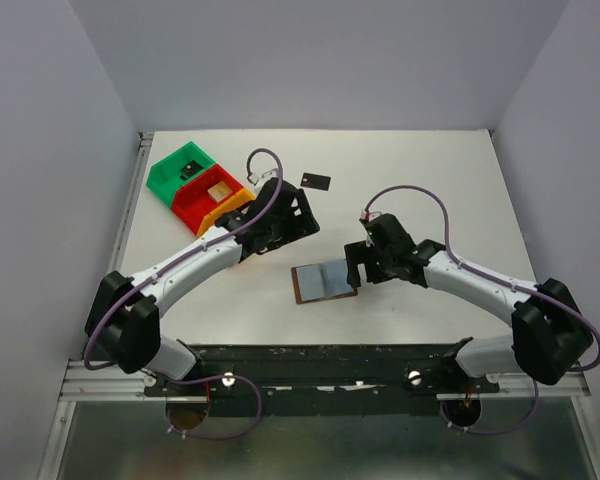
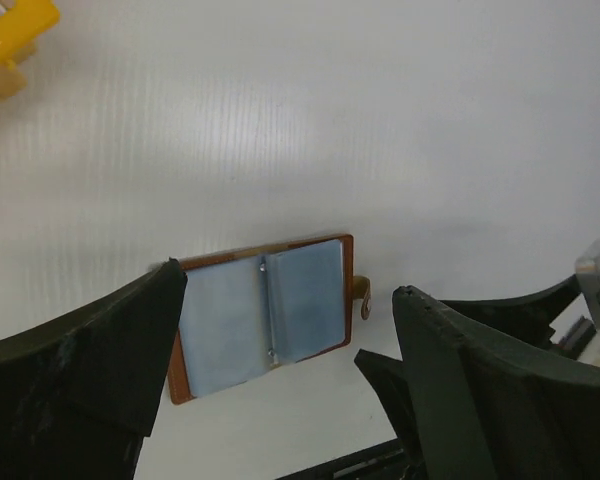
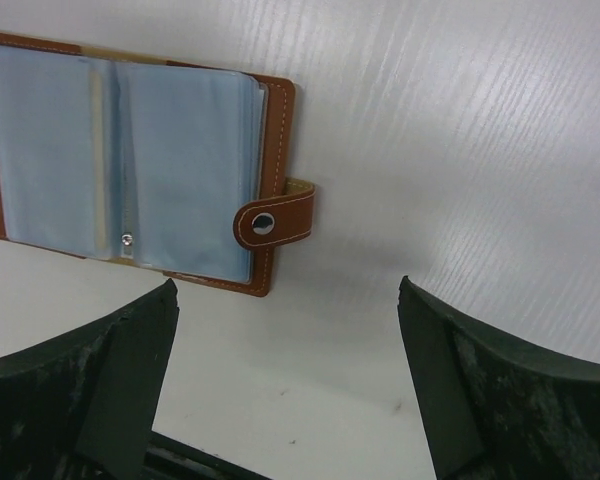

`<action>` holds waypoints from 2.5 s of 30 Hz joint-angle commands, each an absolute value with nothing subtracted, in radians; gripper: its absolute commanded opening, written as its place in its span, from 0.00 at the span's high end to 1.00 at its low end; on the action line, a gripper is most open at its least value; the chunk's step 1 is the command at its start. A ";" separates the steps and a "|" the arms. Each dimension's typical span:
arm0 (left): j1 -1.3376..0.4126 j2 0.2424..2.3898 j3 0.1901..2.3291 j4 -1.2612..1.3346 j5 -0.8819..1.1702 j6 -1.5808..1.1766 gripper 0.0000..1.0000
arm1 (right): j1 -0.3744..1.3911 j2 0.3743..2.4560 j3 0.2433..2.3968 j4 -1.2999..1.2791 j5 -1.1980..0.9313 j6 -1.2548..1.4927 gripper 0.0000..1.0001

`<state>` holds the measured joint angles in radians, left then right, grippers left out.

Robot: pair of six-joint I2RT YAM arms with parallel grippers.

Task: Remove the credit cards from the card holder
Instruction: Remove the credit card from the card holder.

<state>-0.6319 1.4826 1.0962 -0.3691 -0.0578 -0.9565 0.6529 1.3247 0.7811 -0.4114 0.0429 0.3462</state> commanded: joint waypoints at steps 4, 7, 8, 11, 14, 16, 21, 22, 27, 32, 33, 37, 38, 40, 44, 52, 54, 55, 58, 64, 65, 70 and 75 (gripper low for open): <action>-0.721 1.228 1.050 -0.611 -0.411 -1.008 0.01 | 0.658 1.457 0.854 -0.383 0.078 0.360 0.08; -0.722 1.134 0.967 -0.530 -0.381 -0.977 0.01 | 0.658 1.506 0.883 -0.393 0.094 0.356 0.11; -0.721 1.099 0.925 -0.484 -0.371 -0.976 0.01 | 0.658 1.520 0.894 -0.394 0.101 0.356 0.12; -0.721 0.993 0.789 -0.321 -0.321 -0.953 0.01 | 0.658 1.549 0.916 -0.400 0.115 0.354 0.15; -0.721 0.919 0.684 -0.165 -0.255 -0.925 0.01 | 0.658 1.577 0.936 -0.414 0.123 0.350 0.19; -0.723 0.910 0.667 -0.149 -0.232 -0.908 0.01 | 0.660 1.595 0.946 -0.423 0.126 0.347 0.22; -0.721 0.937 0.690 -0.167 -0.196 -0.859 0.03 | 0.658 1.606 0.951 -0.439 0.137 0.342 0.39; -0.722 0.942 0.689 -0.163 -0.190 -0.854 0.03 | 0.657 1.609 0.956 -0.446 0.137 0.341 0.42; -0.721 0.957 0.689 -0.138 -0.155 -0.827 0.05 | 0.658 1.611 0.960 -0.465 0.149 0.337 0.56; -0.721 0.988 0.699 -0.132 -0.115 -0.789 0.06 | 0.658 1.605 0.962 -0.483 0.141 0.334 0.94; -0.722 0.997 0.699 -0.127 -0.098 -0.778 0.06 | 0.658 1.589 0.960 -0.483 0.129 0.333 1.00; -0.721 1.061 0.713 -0.121 -0.043 -0.743 0.09 | 0.658 1.456 0.931 -0.468 0.065 0.310 1.00; -0.721 1.083 0.721 -0.126 -0.031 -0.733 0.12 | 0.658 1.425 0.924 -0.468 0.039 0.296 1.00; -0.723 1.133 0.741 -0.129 0.000 -0.701 0.19 | 0.657 1.356 0.905 -0.462 0.008 0.284 1.00; -0.721 1.222 0.778 -0.124 0.069 -0.675 0.23 | 0.660 1.279 0.888 -0.477 -0.092 0.259 1.00; -0.723 1.422 0.842 -0.038 0.219 -0.634 0.33 | 0.658 1.236 0.833 -0.431 -0.186 0.293 1.00; -0.721 1.469 0.857 -0.025 0.253 -0.630 0.35 | 0.658 1.230 0.818 -0.419 -0.193 0.299 1.00; -0.721 1.491 0.867 -0.015 0.267 -0.626 0.35 | 0.658 1.230 0.813 -0.414 -0.195 0.298 1.00; -0.723 1.551 0.888 -0.006 0.313 -0.626 0.37 | 0.658 1.229 0.801 -0.410 -0.187 0.298 1.00; -0.722 1.597 0.910 0.024 0.360 -0.626 0.39 | 0.658 1.221 0.788 -0.407 -0.167 0.285 1.00; -0.723 1.601 0.910 0.028 0.370 -0.627 0.38 | 0.657 1.216 0.788 -0.402 -0.167 0.284 1.00; -0.723 1.629 0.919 0.048 0.409 -0.630 0.35 | 0.657 1.210 0.802 -0.394 -0.189 0.284 1.00; -0.721 1.651 0.933 0.048 0.426 -0.627 0.35 | 0.658 1.212 0.805 -0.388 -0.201 0.287 1.00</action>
